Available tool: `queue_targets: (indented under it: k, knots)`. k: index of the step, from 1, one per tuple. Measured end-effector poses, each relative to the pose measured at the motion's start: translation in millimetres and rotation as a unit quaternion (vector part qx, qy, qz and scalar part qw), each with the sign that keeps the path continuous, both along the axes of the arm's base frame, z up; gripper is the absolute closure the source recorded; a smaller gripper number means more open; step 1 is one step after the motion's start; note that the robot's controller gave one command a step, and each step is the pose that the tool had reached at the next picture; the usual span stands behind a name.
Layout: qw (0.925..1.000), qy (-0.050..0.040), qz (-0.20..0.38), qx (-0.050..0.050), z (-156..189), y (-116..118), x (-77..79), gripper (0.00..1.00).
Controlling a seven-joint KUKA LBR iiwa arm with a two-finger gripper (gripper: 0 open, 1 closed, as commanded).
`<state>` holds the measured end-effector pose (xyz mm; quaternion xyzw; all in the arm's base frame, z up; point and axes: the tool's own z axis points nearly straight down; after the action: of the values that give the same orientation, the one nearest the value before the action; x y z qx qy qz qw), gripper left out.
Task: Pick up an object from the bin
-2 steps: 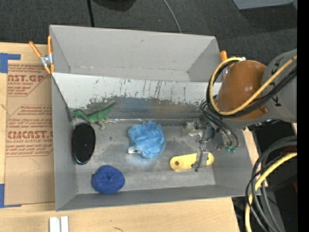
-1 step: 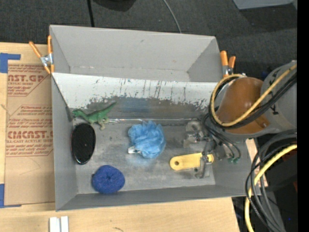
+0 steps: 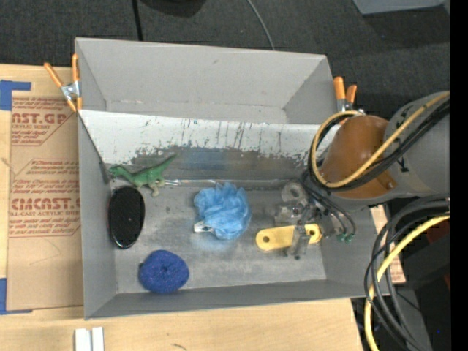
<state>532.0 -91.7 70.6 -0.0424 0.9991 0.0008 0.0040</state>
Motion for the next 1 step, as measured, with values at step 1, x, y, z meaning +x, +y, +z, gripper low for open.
queue_targets:
  k: [1]
  knots:
    - [1.0, 0.0, 0.0, 0.0, 0.0, 0.0, 0.0, 1.0]
